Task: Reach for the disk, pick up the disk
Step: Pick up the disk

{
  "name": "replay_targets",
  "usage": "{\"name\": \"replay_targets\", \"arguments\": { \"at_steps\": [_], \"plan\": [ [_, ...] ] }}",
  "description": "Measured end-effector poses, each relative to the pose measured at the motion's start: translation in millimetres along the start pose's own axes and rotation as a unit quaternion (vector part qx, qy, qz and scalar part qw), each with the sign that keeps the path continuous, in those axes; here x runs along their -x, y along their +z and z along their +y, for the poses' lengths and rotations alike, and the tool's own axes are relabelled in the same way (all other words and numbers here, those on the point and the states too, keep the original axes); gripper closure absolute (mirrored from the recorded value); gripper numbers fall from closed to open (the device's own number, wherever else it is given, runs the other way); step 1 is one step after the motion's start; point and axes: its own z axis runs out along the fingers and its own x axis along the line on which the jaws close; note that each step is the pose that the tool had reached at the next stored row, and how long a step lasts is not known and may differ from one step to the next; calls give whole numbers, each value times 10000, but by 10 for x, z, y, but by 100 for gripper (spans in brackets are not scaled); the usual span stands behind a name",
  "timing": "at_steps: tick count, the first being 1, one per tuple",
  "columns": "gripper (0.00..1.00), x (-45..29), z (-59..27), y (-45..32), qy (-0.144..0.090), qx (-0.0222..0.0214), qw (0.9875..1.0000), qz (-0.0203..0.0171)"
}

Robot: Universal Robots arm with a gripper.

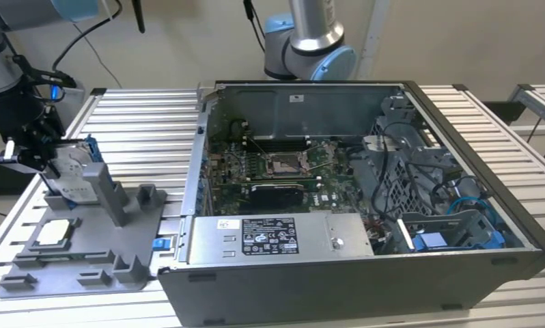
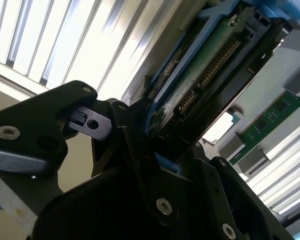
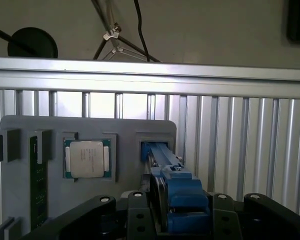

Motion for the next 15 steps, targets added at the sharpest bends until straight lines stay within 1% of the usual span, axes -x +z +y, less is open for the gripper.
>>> {"name": "replay_targets", "arguments": {
  "at_steps": [2, 5, 15],
  "plan": [
    [100, 0, 0, 0, 0, 0, 10000, 2],
    [100, 0, 0, 0, -1, 0, 10000, -11],
    [100, 0, 0, 0, -1, 0, 10000, -7]
  ]
}}
